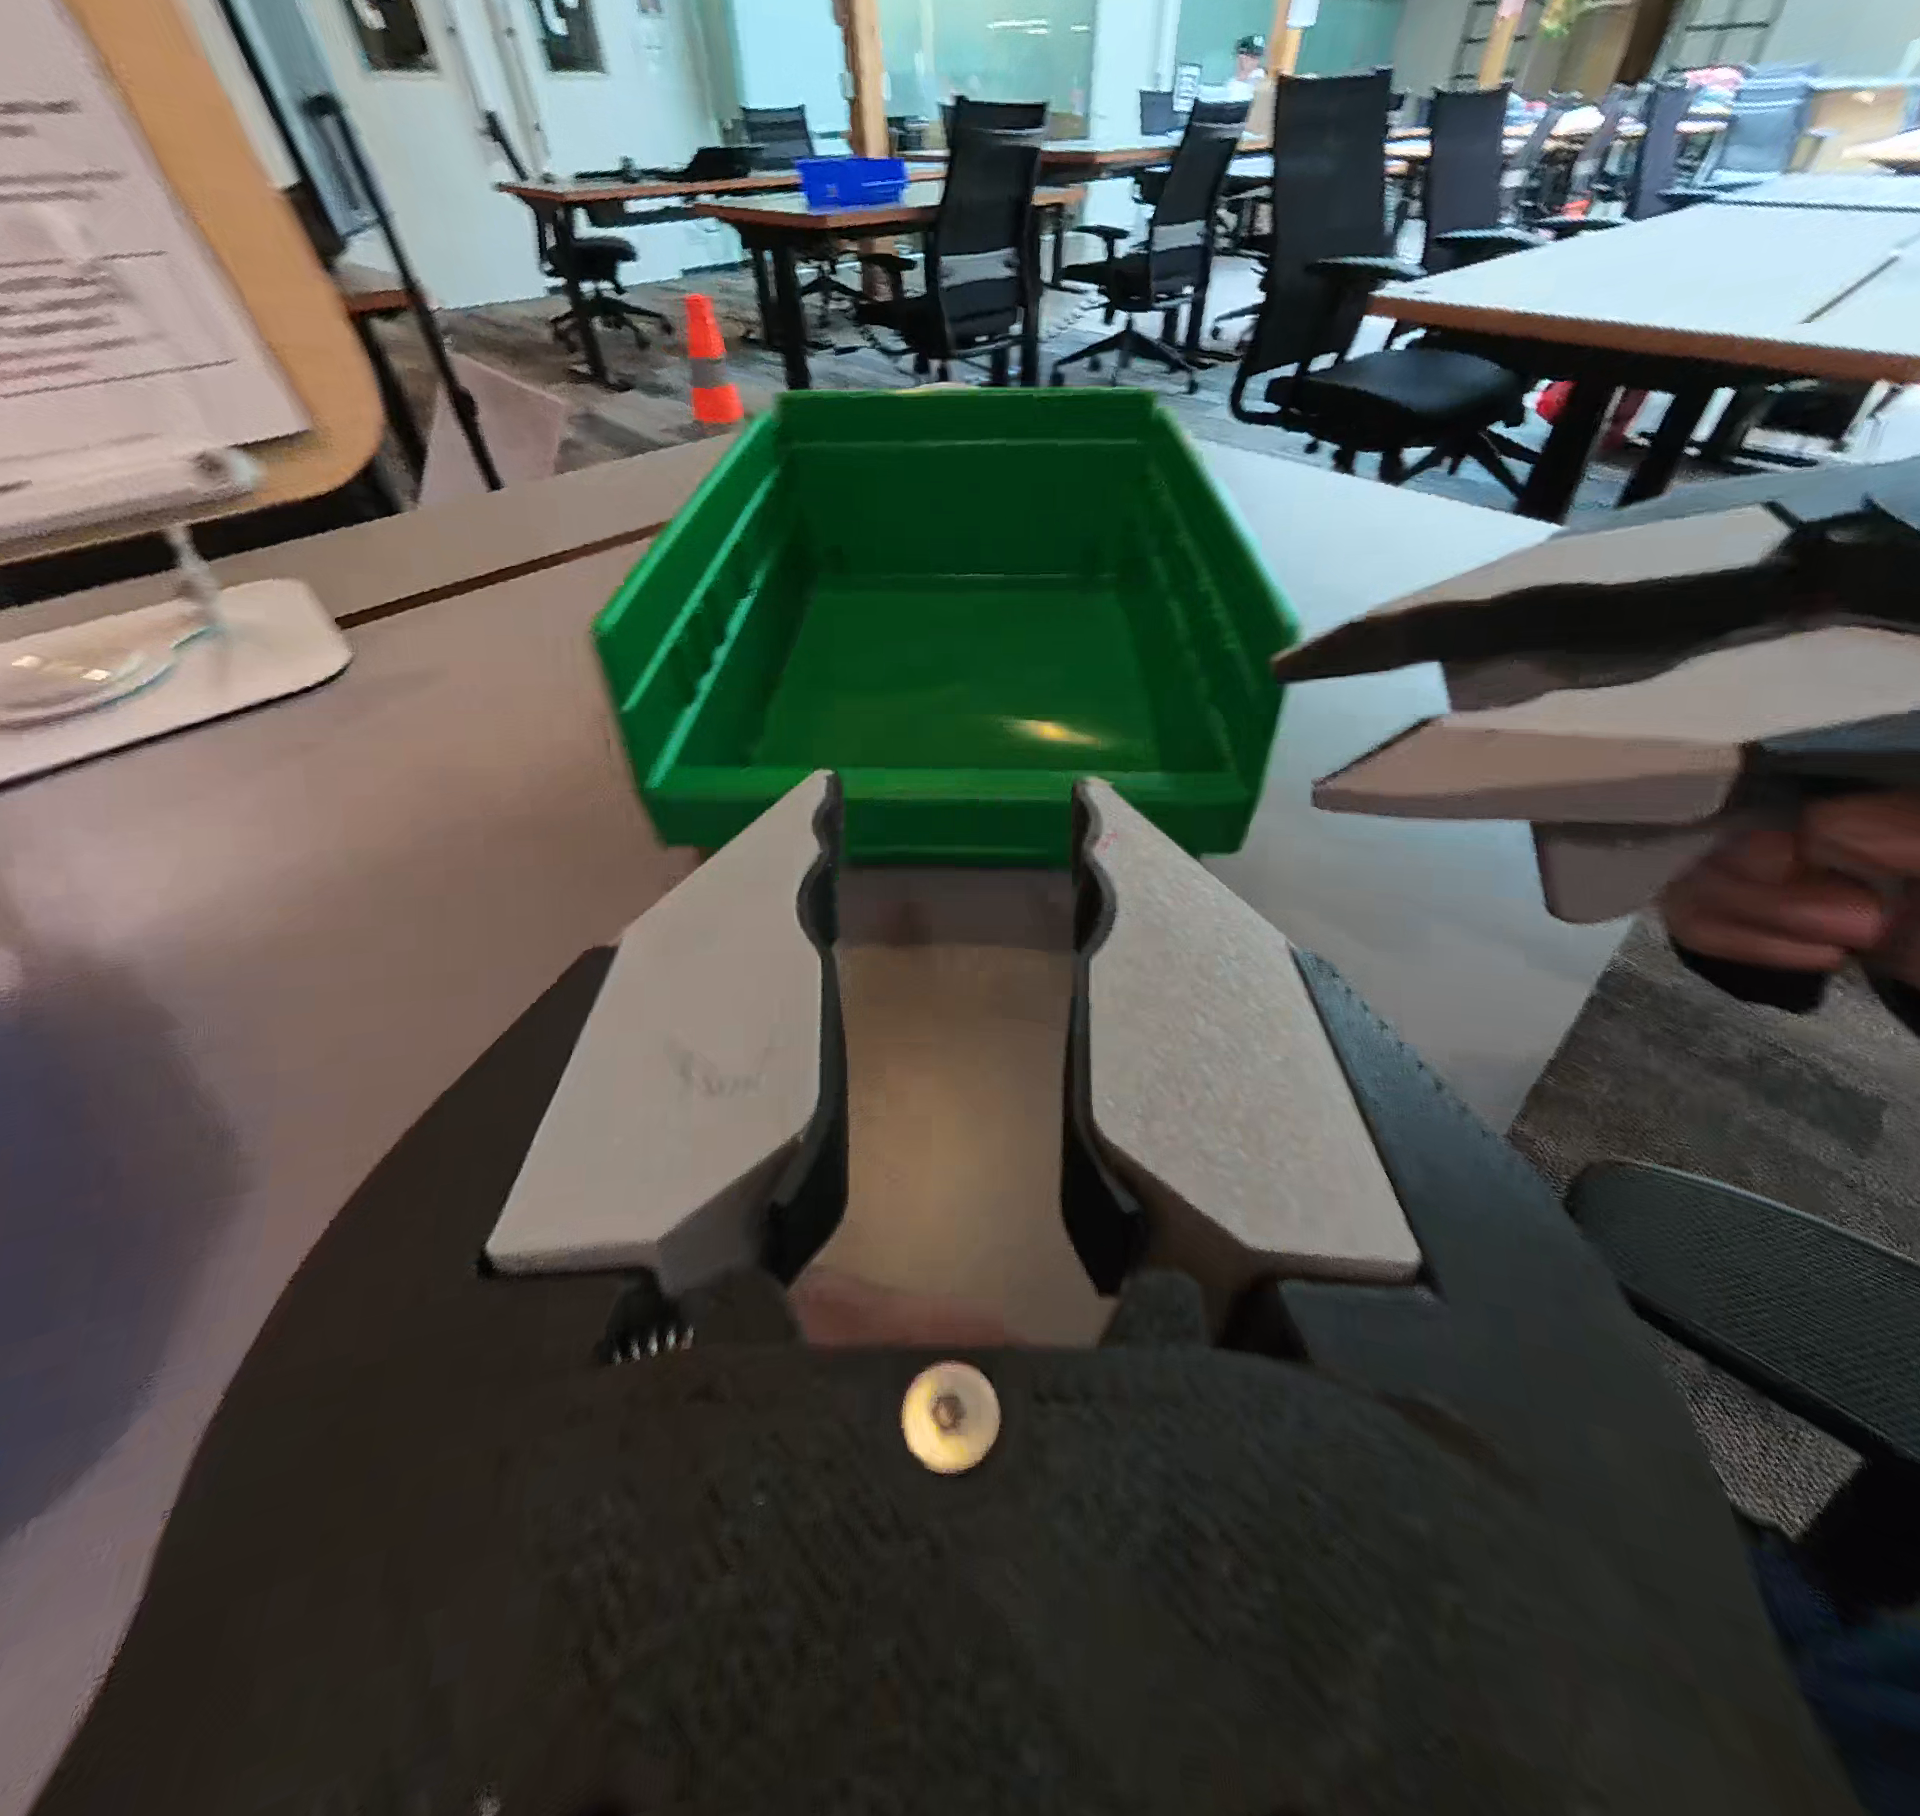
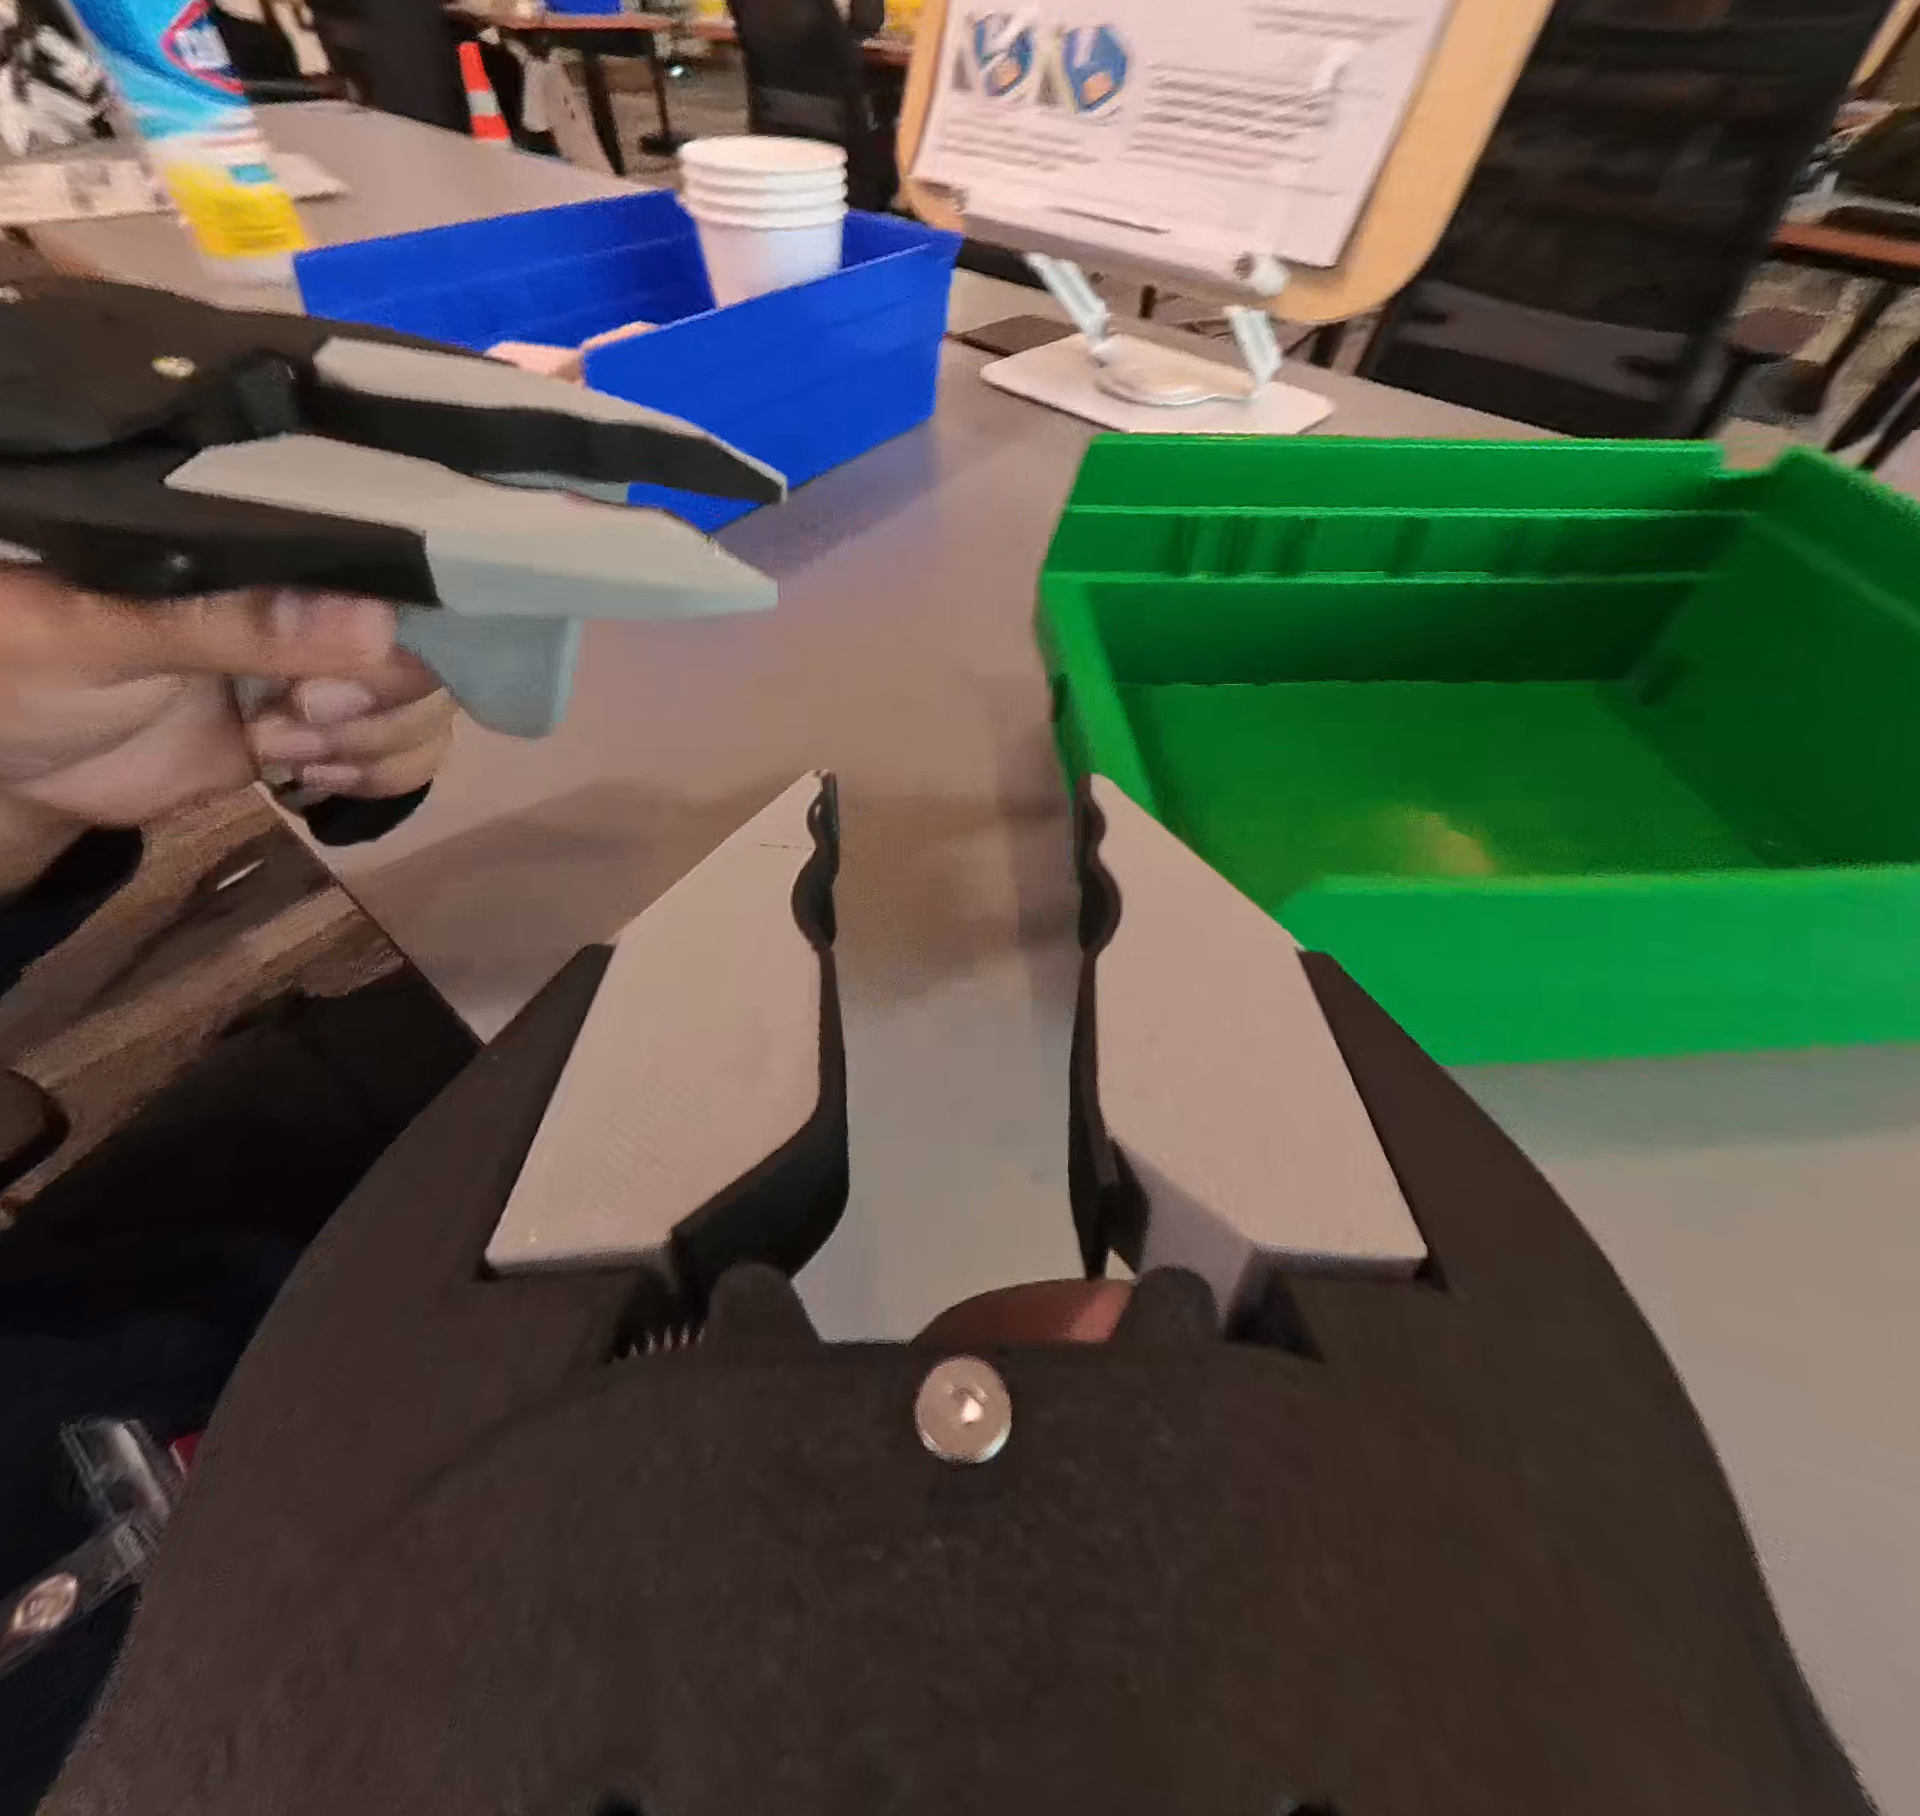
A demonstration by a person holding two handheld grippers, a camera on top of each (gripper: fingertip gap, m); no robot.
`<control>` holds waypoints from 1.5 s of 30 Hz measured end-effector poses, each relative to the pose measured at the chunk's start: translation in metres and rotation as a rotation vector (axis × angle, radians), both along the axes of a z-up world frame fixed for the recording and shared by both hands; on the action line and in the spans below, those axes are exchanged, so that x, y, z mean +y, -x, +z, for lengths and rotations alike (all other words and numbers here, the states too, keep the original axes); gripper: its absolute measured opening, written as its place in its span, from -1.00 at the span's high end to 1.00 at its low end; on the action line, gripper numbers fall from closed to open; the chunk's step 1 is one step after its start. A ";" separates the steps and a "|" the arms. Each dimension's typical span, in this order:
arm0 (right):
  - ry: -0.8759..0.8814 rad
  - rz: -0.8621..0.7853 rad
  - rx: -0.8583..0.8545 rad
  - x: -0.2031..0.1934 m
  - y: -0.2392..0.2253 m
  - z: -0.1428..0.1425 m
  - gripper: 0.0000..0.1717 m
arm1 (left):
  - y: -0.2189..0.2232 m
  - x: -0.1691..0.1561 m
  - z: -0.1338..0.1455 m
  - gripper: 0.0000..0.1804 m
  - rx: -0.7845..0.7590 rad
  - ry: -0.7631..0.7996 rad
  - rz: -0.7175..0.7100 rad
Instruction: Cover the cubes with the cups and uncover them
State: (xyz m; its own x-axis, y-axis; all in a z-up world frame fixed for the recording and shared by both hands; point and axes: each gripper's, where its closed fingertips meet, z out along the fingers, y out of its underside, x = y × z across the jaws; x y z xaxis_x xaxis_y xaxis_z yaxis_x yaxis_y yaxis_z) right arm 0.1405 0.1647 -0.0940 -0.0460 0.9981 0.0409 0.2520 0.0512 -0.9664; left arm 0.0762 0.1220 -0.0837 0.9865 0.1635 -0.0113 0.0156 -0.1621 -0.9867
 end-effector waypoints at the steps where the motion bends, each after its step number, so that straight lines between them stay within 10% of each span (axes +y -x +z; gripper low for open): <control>1: -0.008 0.009 -0.014 -0.008 0.009 -0.005 0.53 | 0.011 -0.010 -0.003 0.54 -0.016 0.003 0.024; 10: -0.203 -0.463 -0.188 0.121 -0.003 -0.045 1.00 | 0.079 -0.096 -0.045 0.51 -0.062 0.069 0.199; 14: -0.113 -0.637 -0.243 0.202 -0.044 -0.051 0.44 | 0.105 -0.124 -0.038 0.51 -0.064 0.015 0.274; 18: -0.019 -0.453 -0.138 0.168 -0.027 -0.038 0.34 | 0.127 -0.128 -0.037 0.43 -0.022 0.038 0.338; 22: -0.087 -0.437 -0.096 0.140 -0.003 -0.031 0.99 | 0.146 -0.116 -0.020 0.28 0.032 -0.009 0.401; 28: -0.074 -0.325 0.077 0.109 0.004 0.005 0.49 | 0.184 -0.115 -0.008 0.24 0.128 0.037 0.548; 31: 0.027 -0.185 0.274 0.079 -0.011 0.044 0.57 | 0.188 -0.114 -0.003 0.24 0.093 -0.002 0.539; 36: -0.037 -0.262 0.007 0.090 0.019 -0.013 0.39 | 0.218 -0.089 -0.026 0.28 0.098 0.116 0.576; 40: -0.180 -0.378 -0.091 0.118 0.040 -0.037 0.91 | 0.233 -0.079 -0.037 0.74 0.084 0.185 0.549; 45: -0.208 -0.427 -0.128 0.134 0.044 -0.042 0.96 | 0.256 -0.122 -0.034 0.98 0.132 0.149 0.696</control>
State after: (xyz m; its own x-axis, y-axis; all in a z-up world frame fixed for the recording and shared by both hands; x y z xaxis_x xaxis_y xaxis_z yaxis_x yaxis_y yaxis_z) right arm 0.0960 0.2986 -0.1362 0.3481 0.9001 0.2620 0.4088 0.1058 -0.9065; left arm -0.1801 0.0000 -0.1180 0.6432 0.7407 -0.1940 0.0468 -0.2909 -0.9556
